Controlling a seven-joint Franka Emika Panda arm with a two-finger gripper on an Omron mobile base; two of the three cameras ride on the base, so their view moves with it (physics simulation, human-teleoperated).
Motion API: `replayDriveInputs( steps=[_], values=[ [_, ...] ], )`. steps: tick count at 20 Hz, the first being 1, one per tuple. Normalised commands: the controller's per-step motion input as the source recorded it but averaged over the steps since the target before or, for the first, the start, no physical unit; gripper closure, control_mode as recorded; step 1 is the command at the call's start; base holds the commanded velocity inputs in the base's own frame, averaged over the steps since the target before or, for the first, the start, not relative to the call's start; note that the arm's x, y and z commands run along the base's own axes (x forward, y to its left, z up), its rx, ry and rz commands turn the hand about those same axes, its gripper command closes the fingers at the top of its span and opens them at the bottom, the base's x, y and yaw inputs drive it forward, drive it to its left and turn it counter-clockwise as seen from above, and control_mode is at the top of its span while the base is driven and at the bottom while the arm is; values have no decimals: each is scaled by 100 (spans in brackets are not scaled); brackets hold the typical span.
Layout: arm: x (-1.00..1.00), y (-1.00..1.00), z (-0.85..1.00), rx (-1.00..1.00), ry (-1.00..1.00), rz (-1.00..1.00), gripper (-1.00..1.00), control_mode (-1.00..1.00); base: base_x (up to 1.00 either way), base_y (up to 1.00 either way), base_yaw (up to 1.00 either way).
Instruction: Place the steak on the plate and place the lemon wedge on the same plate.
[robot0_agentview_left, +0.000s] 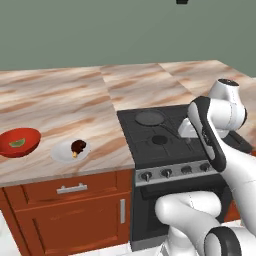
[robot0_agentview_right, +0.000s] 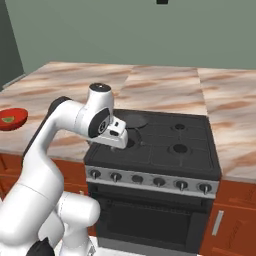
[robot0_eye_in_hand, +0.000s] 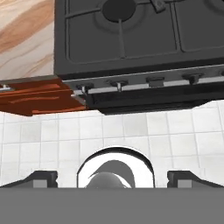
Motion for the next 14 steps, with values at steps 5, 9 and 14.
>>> replayDriveInputs(
  steps=[5, 9, 14],
  values=[
    [0, 0, 0, 0, 0, 0, -100, 100, -3, 100, -1],
    [0, 0, 0, 0, 0, 0, -100, 100, 10, 100, 0],
    [0, 0, 0, 0, 0, 0, -100, 100, 23, 100, 0]
  ],
)
